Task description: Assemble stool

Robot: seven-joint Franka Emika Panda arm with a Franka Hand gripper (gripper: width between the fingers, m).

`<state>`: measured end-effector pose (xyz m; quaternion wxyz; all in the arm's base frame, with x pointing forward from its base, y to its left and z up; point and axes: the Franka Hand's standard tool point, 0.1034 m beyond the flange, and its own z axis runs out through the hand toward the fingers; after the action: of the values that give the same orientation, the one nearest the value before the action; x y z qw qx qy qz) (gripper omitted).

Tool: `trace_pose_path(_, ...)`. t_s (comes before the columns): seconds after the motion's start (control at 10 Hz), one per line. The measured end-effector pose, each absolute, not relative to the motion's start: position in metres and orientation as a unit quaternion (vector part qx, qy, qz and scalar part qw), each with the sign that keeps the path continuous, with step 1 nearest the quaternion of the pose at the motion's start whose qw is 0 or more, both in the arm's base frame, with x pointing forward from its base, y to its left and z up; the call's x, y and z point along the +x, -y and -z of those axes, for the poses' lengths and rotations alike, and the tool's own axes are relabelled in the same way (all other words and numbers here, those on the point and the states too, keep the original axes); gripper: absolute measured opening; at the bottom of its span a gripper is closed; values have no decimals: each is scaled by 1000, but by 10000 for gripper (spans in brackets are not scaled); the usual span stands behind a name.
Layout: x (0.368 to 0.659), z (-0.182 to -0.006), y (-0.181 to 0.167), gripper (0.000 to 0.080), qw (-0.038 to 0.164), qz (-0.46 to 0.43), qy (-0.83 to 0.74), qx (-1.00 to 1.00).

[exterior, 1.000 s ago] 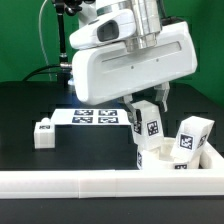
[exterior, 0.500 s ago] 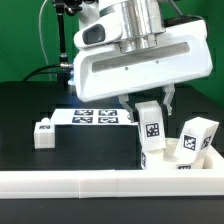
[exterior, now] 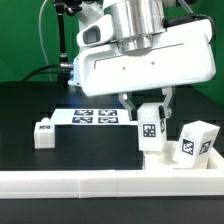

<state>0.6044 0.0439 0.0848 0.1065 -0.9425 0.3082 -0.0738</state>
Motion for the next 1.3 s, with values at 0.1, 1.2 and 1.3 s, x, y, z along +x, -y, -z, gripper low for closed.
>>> trace_pose_path(0.1,604,-84,-43,340,107,72,-326,-937)
trace_pose_path(1.2,605,-90,-45,628,115,41,-519,-846)
trace_pose_path(1.3,609,-96,-46,643,117,44,-504,-855)
